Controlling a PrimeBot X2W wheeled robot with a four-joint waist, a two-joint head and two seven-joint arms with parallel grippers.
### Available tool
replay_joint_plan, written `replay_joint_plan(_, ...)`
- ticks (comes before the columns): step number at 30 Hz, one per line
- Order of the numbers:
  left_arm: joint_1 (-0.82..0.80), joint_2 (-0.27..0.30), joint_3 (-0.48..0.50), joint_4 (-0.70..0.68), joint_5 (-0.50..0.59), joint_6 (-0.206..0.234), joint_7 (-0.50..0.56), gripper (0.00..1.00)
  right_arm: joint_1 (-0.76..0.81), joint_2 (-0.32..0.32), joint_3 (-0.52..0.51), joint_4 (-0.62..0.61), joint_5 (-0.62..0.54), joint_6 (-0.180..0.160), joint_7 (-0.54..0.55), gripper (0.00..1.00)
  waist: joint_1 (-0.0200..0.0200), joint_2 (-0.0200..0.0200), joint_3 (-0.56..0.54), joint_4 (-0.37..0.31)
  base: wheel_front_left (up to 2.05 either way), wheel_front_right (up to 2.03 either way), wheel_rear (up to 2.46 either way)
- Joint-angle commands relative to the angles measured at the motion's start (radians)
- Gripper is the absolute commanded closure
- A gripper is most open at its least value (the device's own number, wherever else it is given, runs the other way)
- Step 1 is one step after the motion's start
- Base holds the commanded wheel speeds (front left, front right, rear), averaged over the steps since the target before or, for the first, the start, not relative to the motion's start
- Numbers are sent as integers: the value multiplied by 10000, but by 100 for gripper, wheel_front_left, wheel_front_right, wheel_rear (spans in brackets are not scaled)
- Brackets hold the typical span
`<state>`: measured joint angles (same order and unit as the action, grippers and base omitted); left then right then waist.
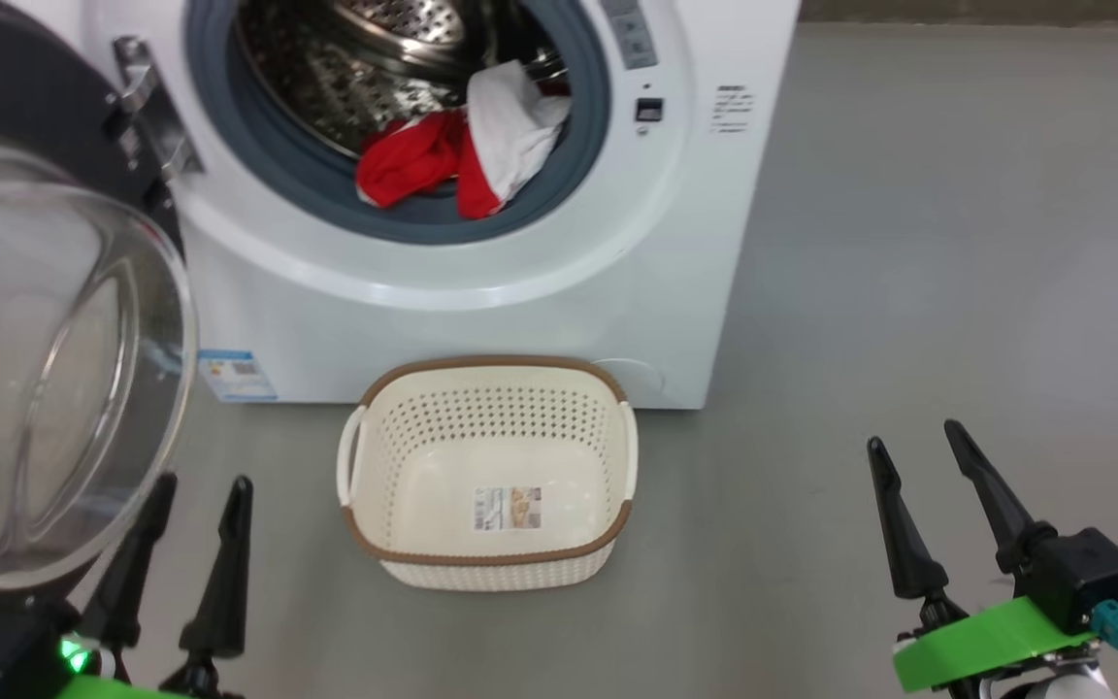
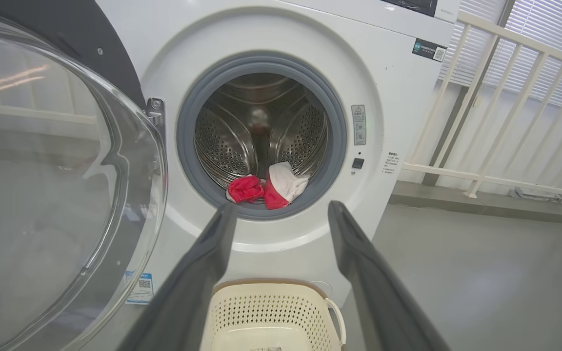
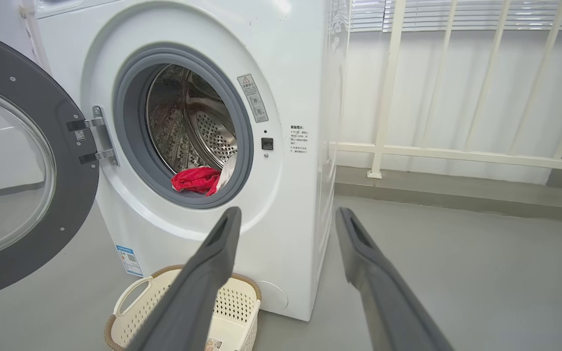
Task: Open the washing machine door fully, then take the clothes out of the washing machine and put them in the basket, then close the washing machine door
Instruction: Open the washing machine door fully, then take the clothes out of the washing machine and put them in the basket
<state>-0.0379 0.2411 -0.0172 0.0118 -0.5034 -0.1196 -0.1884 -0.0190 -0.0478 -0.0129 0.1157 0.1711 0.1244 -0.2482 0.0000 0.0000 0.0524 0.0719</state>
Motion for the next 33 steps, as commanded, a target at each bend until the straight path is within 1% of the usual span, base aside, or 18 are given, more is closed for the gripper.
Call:
replay_joint_plan(1, 38, 340, 309, -263, -55, -69, -149, 0, 12, -24, 245, -266, 121, 63, -117, 0, 0, 0, -429, -557, 0, 0, 0)
replay_joint_plan(5, 583, 449, 308, -219, -2, -70, -284, 0, 303, -24, 247, -359, 177, 63, -127, 0, 0, 0, -621, -836, 0, 0, 0)
replay_joint_plan(11, 1243, 453, 337, -161, 112, 118, -326, 0, 633, -24, 40, -630, 232, 63, -133, 0, 0, 0, -903, -998, 0, 0, 0)
replay_joint_plan(18, 1812, 477, 442, -287, 311, 369, -434, 0, 1234, -24, -338, -991, 188, 63, -134, 0, 0, 0, -1255, -961, 0, 0, 0)
replay_joint_plan(33, 2193, 648, 472, -746, 222, 494, -259, 0, 1586, -24, -278, -1259, 233, 63, -135, 0, 0, 0, -1315, -820, 0, 0, 0)
